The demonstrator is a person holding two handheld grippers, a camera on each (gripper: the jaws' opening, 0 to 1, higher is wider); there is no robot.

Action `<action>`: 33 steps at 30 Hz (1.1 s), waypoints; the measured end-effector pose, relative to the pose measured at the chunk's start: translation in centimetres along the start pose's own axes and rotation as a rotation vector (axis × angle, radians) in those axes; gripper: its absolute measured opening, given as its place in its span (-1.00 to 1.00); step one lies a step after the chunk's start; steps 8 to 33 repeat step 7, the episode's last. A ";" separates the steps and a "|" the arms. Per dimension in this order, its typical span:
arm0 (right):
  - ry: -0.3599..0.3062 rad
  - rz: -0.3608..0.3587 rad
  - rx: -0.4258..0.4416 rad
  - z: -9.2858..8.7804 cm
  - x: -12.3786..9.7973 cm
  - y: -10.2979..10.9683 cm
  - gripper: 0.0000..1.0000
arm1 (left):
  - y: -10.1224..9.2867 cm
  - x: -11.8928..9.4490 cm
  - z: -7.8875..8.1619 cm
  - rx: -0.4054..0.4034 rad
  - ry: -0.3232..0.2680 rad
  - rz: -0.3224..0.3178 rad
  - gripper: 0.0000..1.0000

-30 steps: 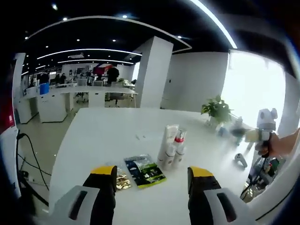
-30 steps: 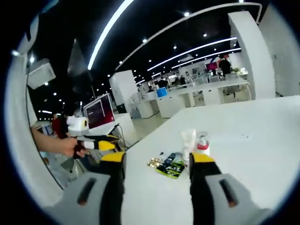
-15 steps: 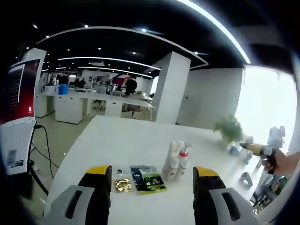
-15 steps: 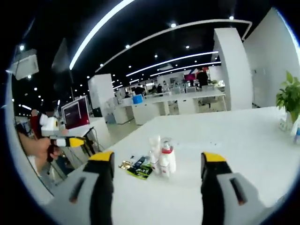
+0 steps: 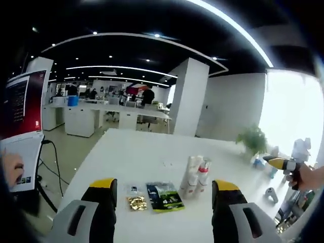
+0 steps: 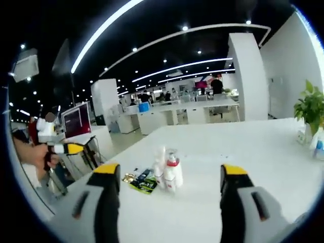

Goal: Arrange the skincare products in the storage area until every visible bottle or jar stands upright without overlapping.

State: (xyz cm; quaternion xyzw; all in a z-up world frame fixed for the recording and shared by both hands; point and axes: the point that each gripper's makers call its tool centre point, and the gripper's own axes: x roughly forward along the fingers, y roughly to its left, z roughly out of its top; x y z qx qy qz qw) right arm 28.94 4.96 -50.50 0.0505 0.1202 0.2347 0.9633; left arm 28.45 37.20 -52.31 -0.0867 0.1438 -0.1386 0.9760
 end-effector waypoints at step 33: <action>0.018 0.009 -0.002 -0.6 0.1 0.2 0.66 | 0.3 -0.3 -0.5 -0.001 0.019 0.011 0.57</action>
